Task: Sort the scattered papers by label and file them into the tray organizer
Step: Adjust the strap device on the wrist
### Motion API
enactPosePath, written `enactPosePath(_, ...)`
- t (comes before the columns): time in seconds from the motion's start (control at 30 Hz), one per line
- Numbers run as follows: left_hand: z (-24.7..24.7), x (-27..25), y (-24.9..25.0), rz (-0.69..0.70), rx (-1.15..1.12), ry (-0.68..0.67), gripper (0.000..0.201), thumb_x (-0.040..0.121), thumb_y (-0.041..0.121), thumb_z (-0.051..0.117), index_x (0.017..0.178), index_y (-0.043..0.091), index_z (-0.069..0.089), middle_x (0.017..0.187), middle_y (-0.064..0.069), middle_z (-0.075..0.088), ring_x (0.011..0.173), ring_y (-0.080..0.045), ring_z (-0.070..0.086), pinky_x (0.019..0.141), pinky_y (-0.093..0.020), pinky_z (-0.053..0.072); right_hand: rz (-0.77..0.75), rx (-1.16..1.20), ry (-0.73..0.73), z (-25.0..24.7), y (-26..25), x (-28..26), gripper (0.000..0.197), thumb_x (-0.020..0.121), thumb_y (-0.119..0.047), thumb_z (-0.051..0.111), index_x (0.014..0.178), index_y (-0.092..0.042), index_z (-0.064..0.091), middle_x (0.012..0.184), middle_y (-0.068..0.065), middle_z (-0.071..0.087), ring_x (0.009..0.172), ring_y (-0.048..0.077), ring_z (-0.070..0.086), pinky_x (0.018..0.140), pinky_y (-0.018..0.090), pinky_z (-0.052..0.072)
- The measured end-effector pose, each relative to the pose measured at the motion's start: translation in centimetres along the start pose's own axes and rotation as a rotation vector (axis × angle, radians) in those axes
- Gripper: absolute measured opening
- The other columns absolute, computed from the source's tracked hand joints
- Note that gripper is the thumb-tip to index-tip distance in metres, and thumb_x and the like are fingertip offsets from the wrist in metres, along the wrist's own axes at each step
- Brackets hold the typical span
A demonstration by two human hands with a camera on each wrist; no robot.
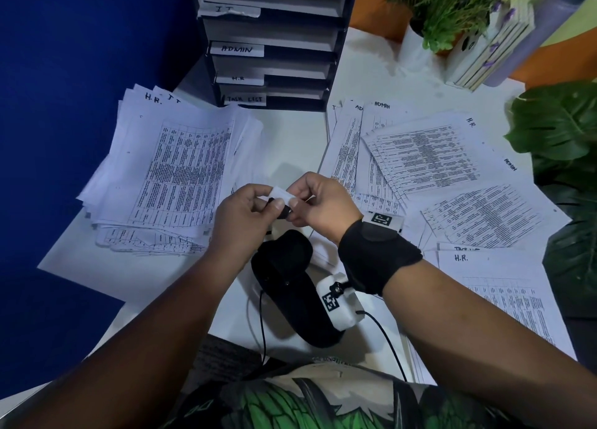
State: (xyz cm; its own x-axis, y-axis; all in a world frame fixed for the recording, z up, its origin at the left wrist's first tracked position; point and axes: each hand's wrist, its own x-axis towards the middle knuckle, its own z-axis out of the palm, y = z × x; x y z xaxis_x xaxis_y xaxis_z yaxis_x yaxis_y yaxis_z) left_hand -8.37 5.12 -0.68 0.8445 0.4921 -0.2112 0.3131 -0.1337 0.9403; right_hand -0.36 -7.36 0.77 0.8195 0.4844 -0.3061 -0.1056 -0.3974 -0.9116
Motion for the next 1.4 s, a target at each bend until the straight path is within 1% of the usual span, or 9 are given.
enactPosePath(0.07, 0.08, -0.12, 0.26, 0.014, 0.002, -0.012, 0.014, 0.084, 0.018, 0.072, 0.093, 0.027, 0.067, 0.074, -0.002, 0.072, 0.073, -0.024, 0.069, 0.065, -0.028, 0.055, -0.031, -0.06, 0.01, 0.04, 0.05, 0.19, 0.009, 0.086, -0.003, 0.06, 0.084, -0.011, 0.063, 0.067, 0.0, 0.061, 0.07, 0.032, 0.07, 0.071, 0.053, 0.057)
enactPosePath(0.17, -0.16, 0.1, 0.46, 0.032, -0.007, -0.022, 0.016, 0.085, 0.016, 0.07, 0.094, 0.028, 0.066, 0.076, 0.0, 0.072, 0.074, -0.021, 0.069, 0.058, -0.018, 0.053, -0.055, -0.074, -0.028, 0.0, -0.21, 0.23, 0.013, 0.081, -0.013, 0.061, 0.083, -0.025, 0.064, 0.069, -0.002, 0.06, 0.075, 0.034, 0.069, 0.074, 0.054, 0.056)
enactPosePath(0.33, -0.56, 0.06, 0.29, 0.034, -0.054, -0.097, 0.033, 0.088, 0.005, 0.065, 0.116, 0.022, 0.064, 0.081, 0.003, 0.072, 0.076, -0.008, 0.067, 0.062, -0.008, 0.047, -0.061, -0.077, 0.0, -0.13, -0.09, 0.16, 0.012, 0.087, -0.004, 0.058, 0.089, -0.015, 0.064, 0.067, 0.001, 0.061, 0.073, 0.034, 0.069, 0.075, 0.054, 0.055)
enactPosePath(0.47, -0.53, -0.2, -0.03, 0.039, -0.056, -0.1, 0.041, 0.087, 0.003, 0.065, 0.122, 0.023, 0.061, 0.08, -0.001, 0.071, 0.074, -0.015, 0.067, 0.063, -0.008, 0.048, -0.074, -0.087, 0.008, 0.1, -0.01, 0.12, 0.014, 0.087, -0.005, 0.058, 0.089, -0.017, 0.065, 0.071, 0.004, 0.06, 0.074, 0.034, 0.069, 0.075, 0.052, 0.056)
enactPosePath(0.67, -0.42, -0.43, 0.37, 0.048, -0.077, -0.008, 0.037, 0.081, 0.009, 0.074, 0.113, 0.021, 0.059, 0.076, 0.005, 0.07, 0.064, 0.001, 0.063, 0.053, -0.009, 0.045, -0.031, -0.017, 0.005, 0.14, -0.29, -0.07, 0.009, 0.088, -0.001, 0.058, 0.092, -0.007, 0.064, 0.074, 0.007, 0.061, 0.079, 0.039, 0.068, 0.074, 0.053, 0.057)
enactPosePath(0.9, -0.35, -0.4, 0.39, 0.034, -0.091, 0.026, 0.033, 0.08, 0.013, 0.075, 0.107, 0.023, 0.058, 0.077, 0.008, 0.074, 0.07, -0.009, 0.068, 0.066, -0.018, 0.051, -0.001, 0.053, 0.001, -0.1, -0.5, -0.27, 0.009, 0.091, 0.002, 0.055, 0.096, -0.002, 0.062, 0.076, 0.004, 0.059, 0.072, 0.026, 0.067, 0.075, 0.046, 0.059)
enactPosePath(1.1, -0.26, -0.35, 0.4, 0.015, -0.094, 0.02, 0.032, 0.079, 0.014, 0.075, 0.105, 0.024, 0.058, 0.077, 0.006, 0.074, 0.074, -0.016, 0.069, 0.071, -0.028, 0.053, -0.015, 0.06, -0.004, -0.05, -0.3, -0.26, 0.009, 0.09, 0.002, 0.057, 0.091, -0.006, 0.062, 0.073, 0.0, 0.057, 0.073, 0.027, 0.067, 0.075, 0.045, 0.059)
enactPosePath(1.23, -0.24, -0.41, 0.54, 0.02, -0.093, 0.018, 0.032, 0.08, 0.014, 0.075, 0.106, 0.022, 0.058, 0.077, 0.006, 0.074, 0.07, -0.009, 0.069, 0.071, -0.027, 0.053, -0.022, 0.042, -0.009, -0.09, -0.23, -0.29, 0.009, 0.089, 0.002, 0.058, 0.089, -0.006, 0.062, 0.072, 0.001, 0.056, 0.072, 0.028, 0.066, 0.075, 0.046, 0.059)
enactPosePath(1.4, -0.22, -0.53, 0.39, 0.024, -0.092, 0.006, 0.034, 0.079, 0.013, 0.076, 0.105, 0.024, 0.058, 0.079, 0.005, 0.074, 0.076, -0.015, 0.07, 0.079, -0.038, 0.055, -0.029, 0.013, -0.006, -0.2, -0.24, -0.39, 0.006, 0.09, 0.002, 0.057, 0.09, -0.001, 0.061, 0.069, 0.001, 0.057, 0.07, 0.025, 0.067, 0.073, 0.045, 0.06)
